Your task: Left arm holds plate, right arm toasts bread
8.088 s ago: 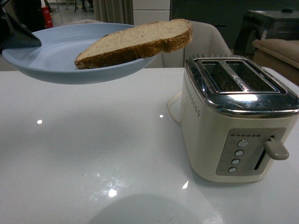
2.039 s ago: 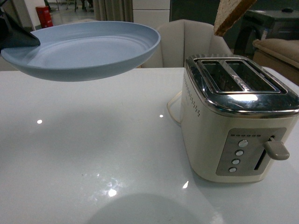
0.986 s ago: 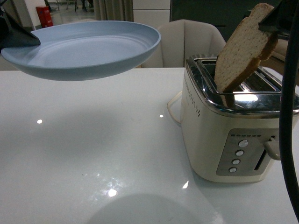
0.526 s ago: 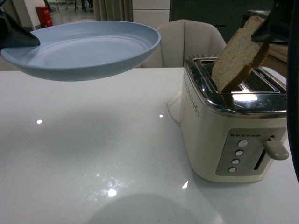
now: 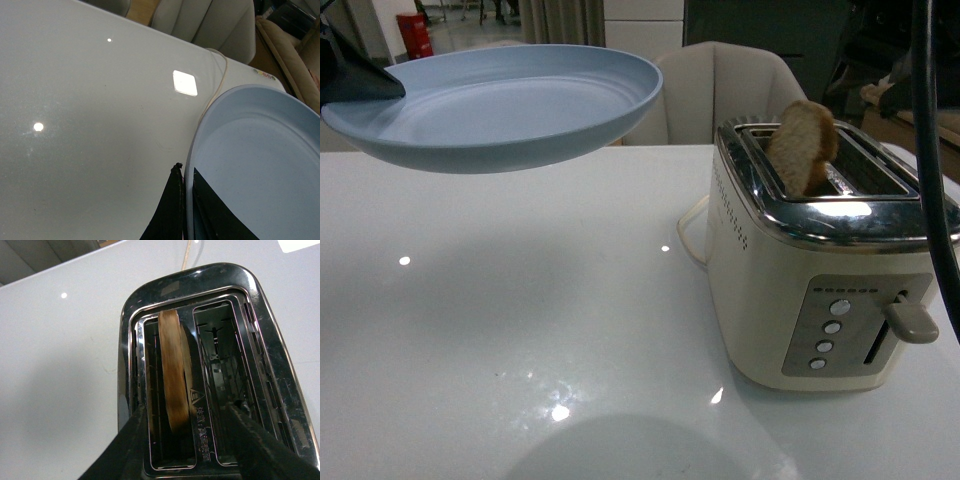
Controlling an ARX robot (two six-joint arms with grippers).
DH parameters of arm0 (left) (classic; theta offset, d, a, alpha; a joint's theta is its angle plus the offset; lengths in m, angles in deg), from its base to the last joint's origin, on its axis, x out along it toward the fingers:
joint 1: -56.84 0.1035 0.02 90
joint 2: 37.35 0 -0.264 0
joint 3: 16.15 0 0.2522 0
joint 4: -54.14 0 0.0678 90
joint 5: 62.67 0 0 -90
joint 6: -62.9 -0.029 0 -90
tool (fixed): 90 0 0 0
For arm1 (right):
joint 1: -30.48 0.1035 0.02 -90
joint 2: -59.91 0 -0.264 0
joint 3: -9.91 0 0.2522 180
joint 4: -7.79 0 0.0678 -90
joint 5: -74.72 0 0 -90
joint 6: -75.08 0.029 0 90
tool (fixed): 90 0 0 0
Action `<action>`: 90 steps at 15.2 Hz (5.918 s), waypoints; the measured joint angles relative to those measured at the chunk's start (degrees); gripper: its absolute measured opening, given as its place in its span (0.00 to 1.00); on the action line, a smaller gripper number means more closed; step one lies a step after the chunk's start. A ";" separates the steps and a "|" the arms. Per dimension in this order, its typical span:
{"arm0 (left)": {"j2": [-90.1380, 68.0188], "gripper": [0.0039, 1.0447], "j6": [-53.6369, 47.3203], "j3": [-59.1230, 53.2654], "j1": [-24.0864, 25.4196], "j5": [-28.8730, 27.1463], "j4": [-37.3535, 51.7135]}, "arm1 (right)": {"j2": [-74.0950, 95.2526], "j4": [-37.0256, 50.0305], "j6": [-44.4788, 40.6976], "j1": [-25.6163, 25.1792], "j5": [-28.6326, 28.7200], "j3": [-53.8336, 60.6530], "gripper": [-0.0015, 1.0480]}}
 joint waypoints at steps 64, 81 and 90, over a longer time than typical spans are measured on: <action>-0.02 0.02 0.00 0.00 0.09 0.13 0.00 | -91.67 11.04 -23.61 -14.60 3.80 66.86 0.91; 0.00 0.02 -19.37 -0.37 -0.07 -2.03 4.28 | -91.67 11.02 -23.61 -14.60 3.80 66.86 0.94; -14.80 0.02 -11.74 12.31 8.33 0.44 0.39 | -91.67 11.04 -23.61 -14.60 3.80 66.86 0.94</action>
